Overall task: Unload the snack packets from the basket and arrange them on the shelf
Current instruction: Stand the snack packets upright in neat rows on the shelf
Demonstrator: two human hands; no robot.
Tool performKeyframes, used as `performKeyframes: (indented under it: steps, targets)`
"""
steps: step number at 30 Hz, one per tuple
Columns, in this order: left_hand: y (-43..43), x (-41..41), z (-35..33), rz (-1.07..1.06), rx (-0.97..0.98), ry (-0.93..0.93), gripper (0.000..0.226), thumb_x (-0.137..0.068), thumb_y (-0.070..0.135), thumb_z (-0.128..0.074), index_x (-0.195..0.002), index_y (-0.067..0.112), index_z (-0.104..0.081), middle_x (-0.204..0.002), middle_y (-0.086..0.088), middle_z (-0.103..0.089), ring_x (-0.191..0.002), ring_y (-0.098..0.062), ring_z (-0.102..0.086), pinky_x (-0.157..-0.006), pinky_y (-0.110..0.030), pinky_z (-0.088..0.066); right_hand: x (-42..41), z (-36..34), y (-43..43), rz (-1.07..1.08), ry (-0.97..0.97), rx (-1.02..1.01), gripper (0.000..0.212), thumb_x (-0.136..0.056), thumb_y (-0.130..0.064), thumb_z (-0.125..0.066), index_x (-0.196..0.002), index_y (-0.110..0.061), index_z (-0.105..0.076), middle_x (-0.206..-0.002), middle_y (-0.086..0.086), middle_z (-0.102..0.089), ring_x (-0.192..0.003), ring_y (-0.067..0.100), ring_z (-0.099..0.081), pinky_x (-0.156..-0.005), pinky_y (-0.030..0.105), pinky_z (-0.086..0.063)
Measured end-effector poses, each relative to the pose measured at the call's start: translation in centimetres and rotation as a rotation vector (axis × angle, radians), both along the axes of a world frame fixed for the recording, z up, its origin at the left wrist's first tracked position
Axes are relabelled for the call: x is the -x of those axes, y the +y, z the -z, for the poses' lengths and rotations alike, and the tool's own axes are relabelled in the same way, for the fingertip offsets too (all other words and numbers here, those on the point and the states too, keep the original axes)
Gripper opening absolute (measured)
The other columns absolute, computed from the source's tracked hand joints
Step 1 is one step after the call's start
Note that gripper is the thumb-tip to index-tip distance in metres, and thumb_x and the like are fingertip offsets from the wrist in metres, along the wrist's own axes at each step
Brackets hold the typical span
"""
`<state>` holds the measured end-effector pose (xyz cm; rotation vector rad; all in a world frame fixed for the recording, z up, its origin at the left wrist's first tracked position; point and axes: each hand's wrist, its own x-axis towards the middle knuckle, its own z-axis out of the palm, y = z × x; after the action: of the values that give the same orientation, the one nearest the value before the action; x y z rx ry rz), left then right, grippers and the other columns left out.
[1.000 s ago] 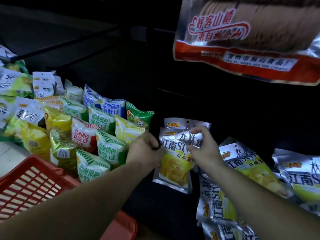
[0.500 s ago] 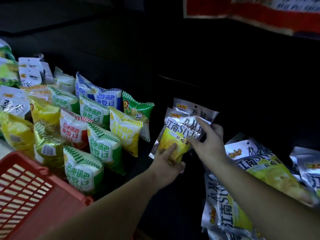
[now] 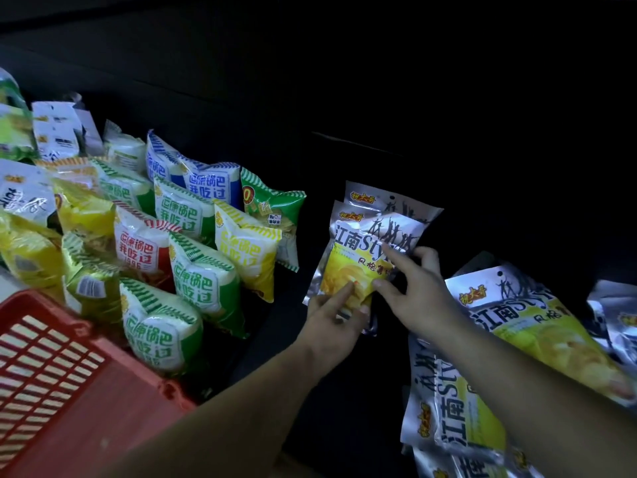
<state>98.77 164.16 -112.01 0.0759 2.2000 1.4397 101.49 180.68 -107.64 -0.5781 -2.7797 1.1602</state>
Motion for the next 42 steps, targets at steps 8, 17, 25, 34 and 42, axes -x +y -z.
performKeyframes:
  steps: [8,17,25,34,42]
  targets:
    - [-0.7,0.0,0.6,0.038,0.063,0.125,0.057,-0.09,0.034,-0.074,-0.143,0.036,-0.055,-0.145,0.017,-0.031,-0.131,0.004,-0.041,-0.107,-0.013,-0.032,-1.3,-1.5,0.2,0.039,0.097,-0.076,0.047,-0.097,-0.023,-0.066,-0.143,-0.029,-0.056,-0.131,-0.007,-0.044,-0.106,0.007,-0.05,-0.088,0.02,-0.038]
    - [-0.8,-2.3,-2.0,0.144,0.097,-0.082,0.055,-0.086,0.022,-0.076,-0.138,0.027,-0.056,-0.109,0.002,-0.074,-0.1,-0.016,-0.07,-0.091,-0.027,-0.056,-7.1,-7.3,-0.1,0.042,-0.117,-0.147,0.029,-0.094,-0.033,-0.065,-0.123,-0.031,-0.067,-0.111,-0.012,-0.056,-0.093,0.012,-0.061,-0.083,0.031,-0.051]
    - [1.2,-7.1,-5.6,0.322,0.131,-0.249,0.03,-0.087,0.025,-0.079,-0.114,0.02,-0.068,-0.11,-0.007,-0.07,-0.083,-0.02,-0.065,-0.064,-0.029,-0.054,-16.3,-9.2,2.8,0.139,-0.295,-0.332,0.035,-0.096,-0.042,-0.063,-0.129,-0.032,-0.063,-0.122,-0.004,-0.055,-0.101,0.02,-0.06,-0.082,0.038,-0.055]
    - [7.1,-11.5,-8.9,0.499,-0.088,-0.26,0.028,-0.077,0.043,-0.087,-0.08,0.017,-0.076,-0.089,0.009,-0.072,-0.075,-0.012,-0.068,-0.056,-0.023,-0.053,-20.5,-8.8,9.4,0.206,-0.012,-0.422,0.036,-0.09,-0.036,-0.071,-0.123,-0.022,-0.07,-0.118,-0.007,-0.053,-0.115,0.022,-0.054,-0.089,0.033,-0.05]
    - [8.6,-13.0,-8.5,0.584,0.189,-0.213,0.045,-0.073,0.018,-0.091,-0.111,0.019,-0.066,-0.103,-0.004,-0.067,-0.08,-0.021,-0.066,-0.063,-0.029,-0.053,-24.1,-9.0,7.3,-0.066,-0.054,-0.743,0.033,-0.087,-0.037,-0.057,-0.113,-0.024,-0.072,-0.101,-0.002,-0.054,-0.104,0.023,-0.054,-0.084,0.044,-0.052]
